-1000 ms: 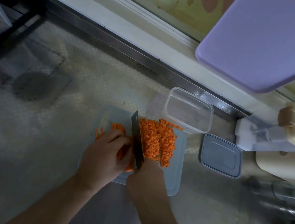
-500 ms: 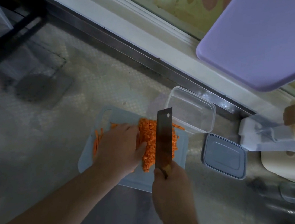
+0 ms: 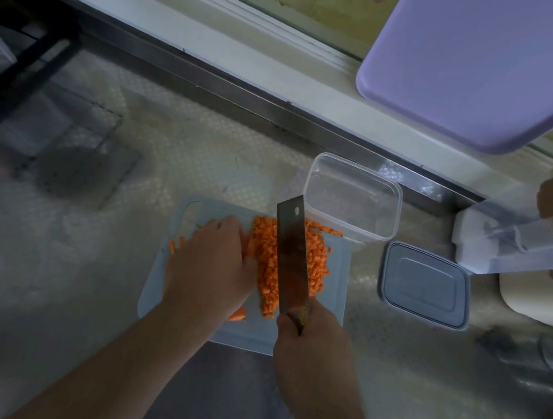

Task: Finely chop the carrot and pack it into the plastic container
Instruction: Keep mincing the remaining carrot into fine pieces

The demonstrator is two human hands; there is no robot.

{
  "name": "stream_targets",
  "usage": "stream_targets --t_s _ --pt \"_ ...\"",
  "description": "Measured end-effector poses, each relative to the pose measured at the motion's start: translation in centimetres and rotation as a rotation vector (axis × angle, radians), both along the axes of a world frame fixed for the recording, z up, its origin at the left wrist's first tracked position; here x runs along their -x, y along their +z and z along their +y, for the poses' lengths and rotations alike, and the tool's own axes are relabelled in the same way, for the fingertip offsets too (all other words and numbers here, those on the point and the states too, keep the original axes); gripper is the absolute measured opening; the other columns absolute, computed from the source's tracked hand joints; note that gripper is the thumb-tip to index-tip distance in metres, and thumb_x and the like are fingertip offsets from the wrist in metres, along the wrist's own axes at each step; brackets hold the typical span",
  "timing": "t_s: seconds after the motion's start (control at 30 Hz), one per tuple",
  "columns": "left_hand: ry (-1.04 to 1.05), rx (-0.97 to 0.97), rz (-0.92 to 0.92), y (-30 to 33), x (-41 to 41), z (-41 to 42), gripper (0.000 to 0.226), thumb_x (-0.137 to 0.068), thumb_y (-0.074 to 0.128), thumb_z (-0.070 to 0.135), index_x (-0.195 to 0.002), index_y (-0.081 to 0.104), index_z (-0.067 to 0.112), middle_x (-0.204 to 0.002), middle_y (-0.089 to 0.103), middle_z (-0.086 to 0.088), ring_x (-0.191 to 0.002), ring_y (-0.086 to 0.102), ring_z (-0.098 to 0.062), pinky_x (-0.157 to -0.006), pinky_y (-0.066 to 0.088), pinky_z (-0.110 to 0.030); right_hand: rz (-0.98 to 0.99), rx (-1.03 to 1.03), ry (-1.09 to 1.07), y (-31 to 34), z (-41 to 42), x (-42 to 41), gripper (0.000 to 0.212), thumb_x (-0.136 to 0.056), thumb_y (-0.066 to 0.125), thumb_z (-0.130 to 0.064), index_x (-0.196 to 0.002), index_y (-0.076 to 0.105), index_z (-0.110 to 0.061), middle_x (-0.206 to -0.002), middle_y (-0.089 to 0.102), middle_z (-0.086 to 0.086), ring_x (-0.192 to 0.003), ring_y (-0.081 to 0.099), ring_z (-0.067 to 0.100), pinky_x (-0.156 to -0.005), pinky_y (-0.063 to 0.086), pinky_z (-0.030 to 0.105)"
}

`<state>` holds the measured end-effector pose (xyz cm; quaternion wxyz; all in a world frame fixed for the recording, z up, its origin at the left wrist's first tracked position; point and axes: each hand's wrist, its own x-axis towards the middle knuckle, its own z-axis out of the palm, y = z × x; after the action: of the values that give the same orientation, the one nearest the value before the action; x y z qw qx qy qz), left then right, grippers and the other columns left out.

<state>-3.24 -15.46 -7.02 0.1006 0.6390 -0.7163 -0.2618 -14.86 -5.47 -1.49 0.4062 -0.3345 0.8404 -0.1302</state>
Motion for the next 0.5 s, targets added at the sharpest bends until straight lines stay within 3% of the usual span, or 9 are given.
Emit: stream_targets --t_s 0.13,0.33,0.5 --pt "-0.063 0.064 0.099 -0.6 -1.0 0.6 0.007 -0.094 0.067 0.028 -0.091 0.062 0.032 -0.089 0.053 0.014 -0.083 0.057 -0.012 -0.069 0.053 -0.04 -0.015 -0.022 0.007 -0.2 -0.3 -0.4 0.009 -0.101 0.051 -0.028 -0.095 0.057 -0.033 -0.086 0.061 -0.01 -0.075 0.056 0.004 -0.055 0.034 0.017" --pt "-0.112 0.14 0.107 -1.0 -1.5 0.9 0.018 -0.097 0.064 0.033 -0.113 0.069 0.031 -0.102 0.059 0.013 -0.09 0.062 -0.014 -0.066 0.056 -0.04 0.001 -0.043 0.042 -1.0 -1.2 -1.1 0.013 -0.102 0.049 -0.03 -0.109 0.06 -0.03 -0.092 0.059 -0.011 -0.079 0.054 0.005 -0.058 0.037 0.018" --pt "-0.072 0.103 0.126 -1.4 -1.9 0.7 0.009 -0.097 0.064 0.035 -0.1 0.069 0.028 -0.096 0.055 0.013 -0.085 0.06 -0.013 -0.066 0.055 -0.042 0.015 -0.044 0.052 -1.3 -1.5 -1.6 0.011 -0.101 0.051 -0.027 -0.109 0.058 -0.029 -0.09 0.056 -0.012 -0.078 0.052 0.005 -0.06 0.039 0.024"
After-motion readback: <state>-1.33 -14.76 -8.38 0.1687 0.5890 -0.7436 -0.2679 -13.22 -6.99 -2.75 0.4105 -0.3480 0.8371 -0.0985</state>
